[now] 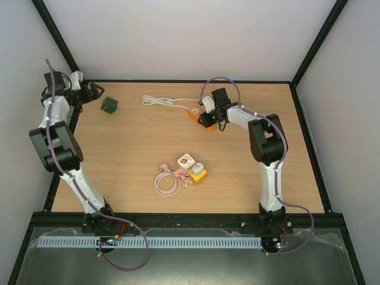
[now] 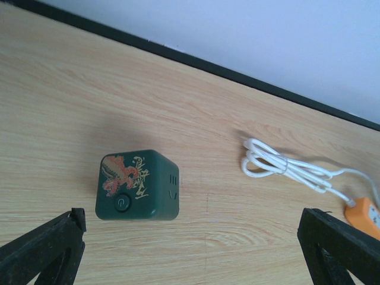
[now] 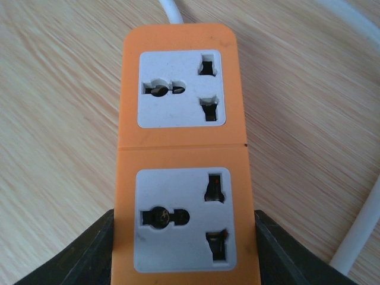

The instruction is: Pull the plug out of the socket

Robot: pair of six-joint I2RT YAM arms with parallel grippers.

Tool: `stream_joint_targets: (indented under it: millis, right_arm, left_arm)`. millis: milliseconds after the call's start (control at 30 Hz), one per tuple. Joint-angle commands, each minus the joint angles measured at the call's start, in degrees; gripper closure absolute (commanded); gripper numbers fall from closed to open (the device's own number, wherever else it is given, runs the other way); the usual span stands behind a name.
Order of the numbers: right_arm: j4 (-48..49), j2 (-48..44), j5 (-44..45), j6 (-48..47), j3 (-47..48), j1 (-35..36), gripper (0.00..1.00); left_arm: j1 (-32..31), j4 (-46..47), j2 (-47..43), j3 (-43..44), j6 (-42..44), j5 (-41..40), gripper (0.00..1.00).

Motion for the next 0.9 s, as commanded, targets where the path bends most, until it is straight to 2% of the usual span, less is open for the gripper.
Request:
stream_joint_targets:
  millis: [0,367,867]
  right_arm:
    - [-11.42,0.32,4.87,-0.69,-3.19,-5.22,0.91]
    - [-11.29,-5.02,2.72,0.48,-10.68,-16.15,0.92]
    - [-14.06,-11.31,2.55,-9.65,-19.45,-35.01,0.92]
  left_arm:
    - [-2.02,-1.01,-5.72,-2.26,4.23,-3.47,0.00]
    - [-9.58,0.64,-12.62,-6.18,8.34,-8.89,0.00]
    - [-15.97,2.36,-16.16,-9.31,11.16,-12.10,0.00]
